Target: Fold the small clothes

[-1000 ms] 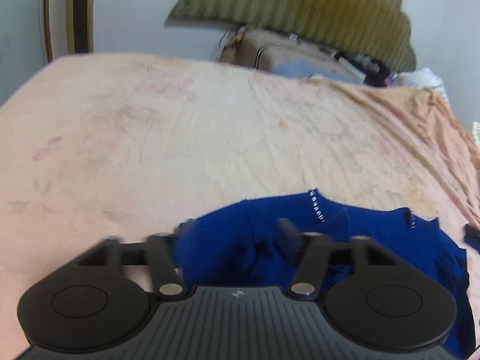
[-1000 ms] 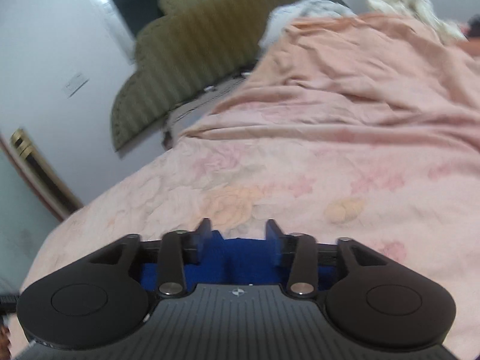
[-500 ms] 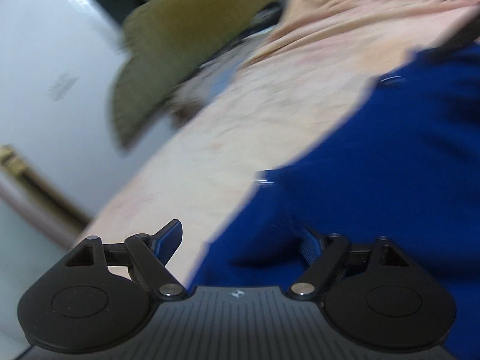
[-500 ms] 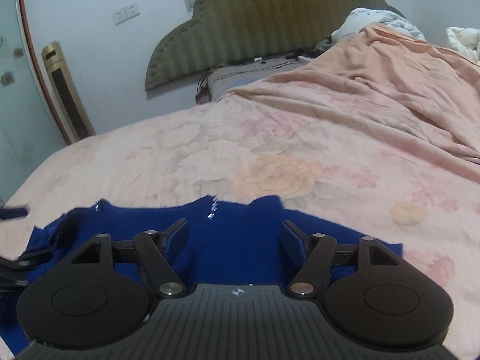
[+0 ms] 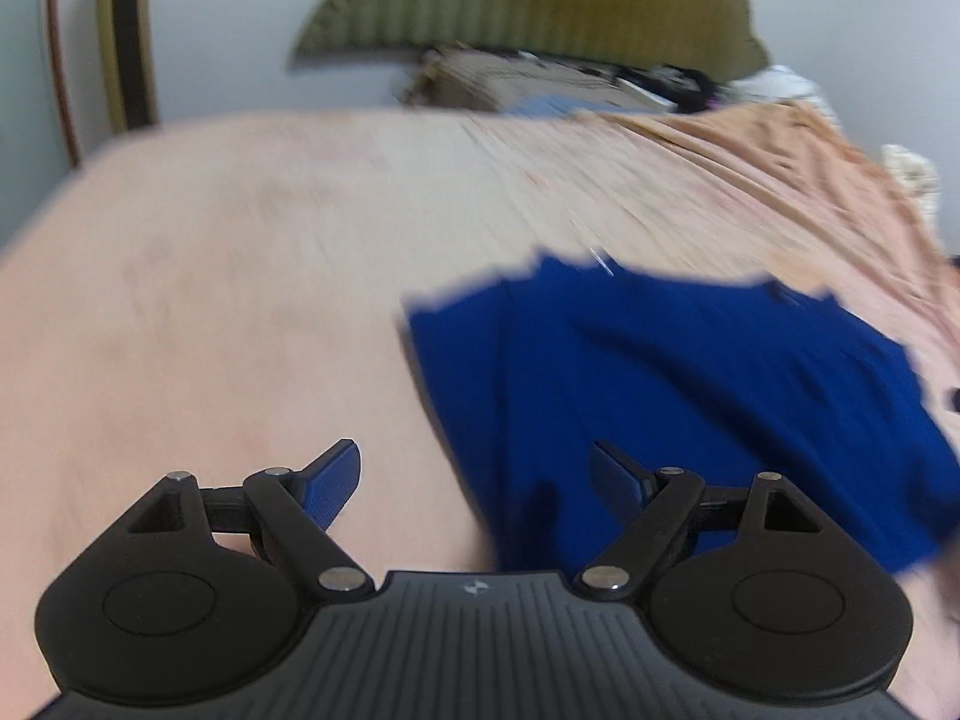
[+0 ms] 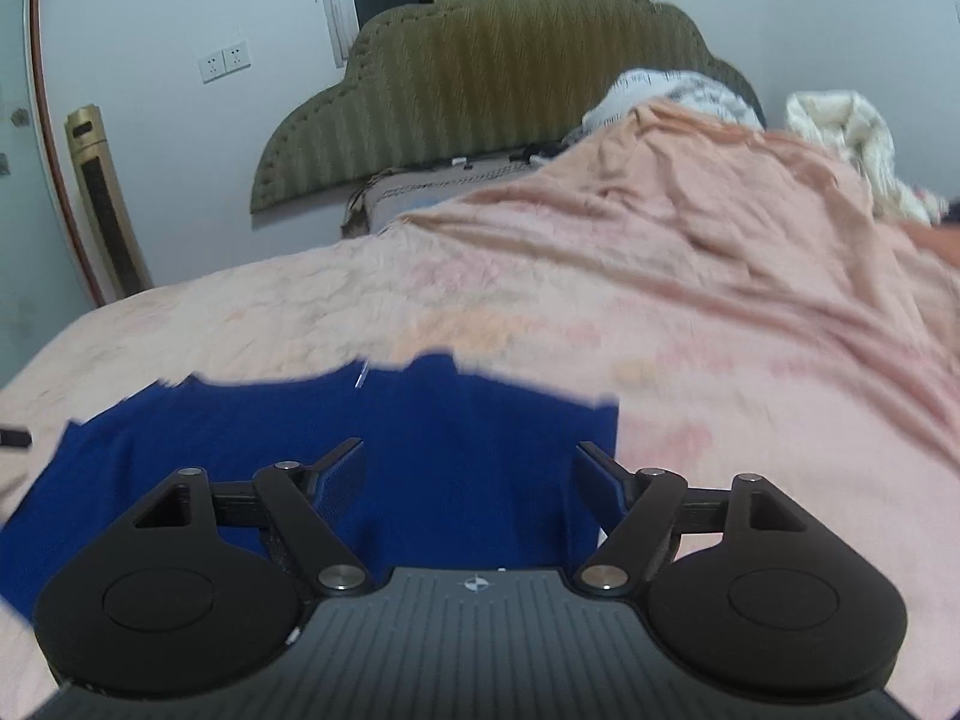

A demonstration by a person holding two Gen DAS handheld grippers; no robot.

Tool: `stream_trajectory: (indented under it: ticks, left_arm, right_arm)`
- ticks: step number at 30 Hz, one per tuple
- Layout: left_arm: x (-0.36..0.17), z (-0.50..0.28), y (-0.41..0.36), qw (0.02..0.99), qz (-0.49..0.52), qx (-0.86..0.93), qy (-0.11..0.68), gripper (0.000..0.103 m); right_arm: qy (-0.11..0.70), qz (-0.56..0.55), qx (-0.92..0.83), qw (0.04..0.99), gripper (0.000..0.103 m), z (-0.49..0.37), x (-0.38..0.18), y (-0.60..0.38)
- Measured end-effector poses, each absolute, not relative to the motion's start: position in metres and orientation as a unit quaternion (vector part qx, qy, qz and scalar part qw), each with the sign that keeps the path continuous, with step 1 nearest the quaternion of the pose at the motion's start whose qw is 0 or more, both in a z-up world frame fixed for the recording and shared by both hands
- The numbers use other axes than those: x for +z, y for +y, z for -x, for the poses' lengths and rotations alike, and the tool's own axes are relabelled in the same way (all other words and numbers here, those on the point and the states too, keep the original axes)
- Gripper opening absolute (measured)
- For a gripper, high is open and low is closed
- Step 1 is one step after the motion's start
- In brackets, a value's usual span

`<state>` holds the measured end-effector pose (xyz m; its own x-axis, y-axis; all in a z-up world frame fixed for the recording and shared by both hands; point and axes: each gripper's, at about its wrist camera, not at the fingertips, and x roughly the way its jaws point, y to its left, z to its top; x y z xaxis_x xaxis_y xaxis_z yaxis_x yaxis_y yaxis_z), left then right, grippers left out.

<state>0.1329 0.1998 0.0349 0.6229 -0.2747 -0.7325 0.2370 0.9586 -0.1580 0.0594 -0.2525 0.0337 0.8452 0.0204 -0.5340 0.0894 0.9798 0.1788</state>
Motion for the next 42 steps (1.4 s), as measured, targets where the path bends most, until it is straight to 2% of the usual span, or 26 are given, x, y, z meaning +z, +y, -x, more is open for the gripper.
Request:
stream_trajectory:
  ticks: [4,5,6,8,10,12,13,15,16,18,24,29,30,31,33,34,35,37,38,39,40,42]
  left_arm:
    - [0.02,-0.099,0.204,0.888,0.052,-0.182,0.418,0.082]
    - [0.017,-0.096,0.202,0.889,0.049,-0.186,0.416,0.078]
    - [0.015,-0.095,0.2,0.888,0.044,-0.188,0.418,0.062]
    - [0.009,-0.097,0.195,0.88,0.046,-0.191,0.433,0.039]
    - [0.004,-0.102,0.194,0.877,0.056,-0.19,0.439,0.029]
    - [0.004,-0.104,0.192,0.879,0.053,-0.183,0.438,0.012]
    - [0.005,-0.103,0.193,0.88,0.055,-0.181,0.436,0.011]
    - [0.011,-0.098,0.194,0.883,0.057,-0.18,0.429,0.008]
    - [0.014,-0.095,0.196,0.885,0.058,-0.179,0.425,0.007]
    - [0.021,-0.087,0.203,0.886,0.068,-0.183,0.42,0.005]
    - [0.029,-0.061,0.219,0.889,0.05,-0.196,0.411,0.004]
    - [0.007,-0.064,0.222,0.88,0.036,-0.186,0.436,0.005]
    - [0.012,-0.063,0.224,0.881,0.037,-0.18,0.435,0.006]
    - [0.019,-0.061,0.225,0.888,0.033,-0.171,0.426,0.006]
    - [0.034,-0.056,0.217,0.904,-0.002,-0.156,0.399,0.006]
    - [0.041,-0.055,0.209,0.911,-0.025,-0.148,0.383,0.006]
    - [0.047,-0.056,0.196,0.918,-0.05,-0.144,0.367,0.009]
    - [0.052,-0.061,0.169,0.922,-0.071,-0.147,0.352,0.022]
    - [0.051,-0.067,0.155,0.922,-0.072,-0.146,0.352,0.039]
    - [0.049,-0.072,0.141,0.922,-0.071,-0.147,0.351,0.061]
    - [0.046,-0.077,0.129,0.924,-0.073,-0.148,0.345,0.069]
    - [0.033,-0.082,0.107,0.93,-0.098,-0.13,0.33,0.071]
  right_arm:
    - [0.29,-0.118,-0.005,0.95,0.078,-0.025,0.022,-0.247]
    - [0.291,-0.118,-0.004,0.95,0.078,-0.019,0.02,-0.245]
    - [0.293,-0.115,0.001,0.949,0.078,-0.012,0.019,-0.242]
    - [0.299,-0.112,0.008,0.948,0.078,-0.006,0.015,-0.24]
    - [0.31,-0.112,0.012,0.944,0.077,-0.006,0.012,-0.24]
    - [0.316,-0.111,0.018,0.942,0.06,-0.007,0.009,-0.239]
    - [0.319,-0.111,0.015,0.941,0.054,-0.008,0.007,-0.239]
    - [0.326,-0.119,0.002,0.938,0.009,-0.011,0.003,-0.242]
    - [0.327,-0.127,-0.005,0.936,0.005,-0.011,0.001,-0.245]
    - [0.318,-0.15,-0.008,0.936,0.005,-0.007,0.002,-0.251]
    - [0.294,-0.191,-0.02,0.936,0.004,0.026,0.015,-0.273]
    - [0.331,-0.193,-0.027,0.923,0.007,0.024,-0.003,-0.278]
    - [0.332,-0.193,-0.037,0.923,0.022,0.023,-0.004,-0.277]
    - [0.327,-0.186,-0.049,0.925,0.026,0.024,-0.001,-0.275]
    - [0.305,-0.154,-0.079,0.937,0.041,0.028,0.009,-0.266]
    - [0.293,-0.134,-0.086,0.943,0.042,0.029,0.016,-0.26]
    - [0.281,-0.117,-0.088,0.949,0.045,0.029,0.022,-0.253]
    - [0.268,-0.102,-0.062,0.956,0.051,0.021,0.031,-0.238]
    - [0.269,-0.1,-0.044,0.957,0.056,0.014,0.032,-0.23]
    - [0.273,-0.097,-0.028,0.957,0.056,0.005,0.032,-0.221]
    - [0.278,-0.091,-0.013,0.956,0.056,-0.005,0.03,-0.211]
    - [0.283,-0.071,0.008,0.956,0.058,-0.026,0.024,-0.192]
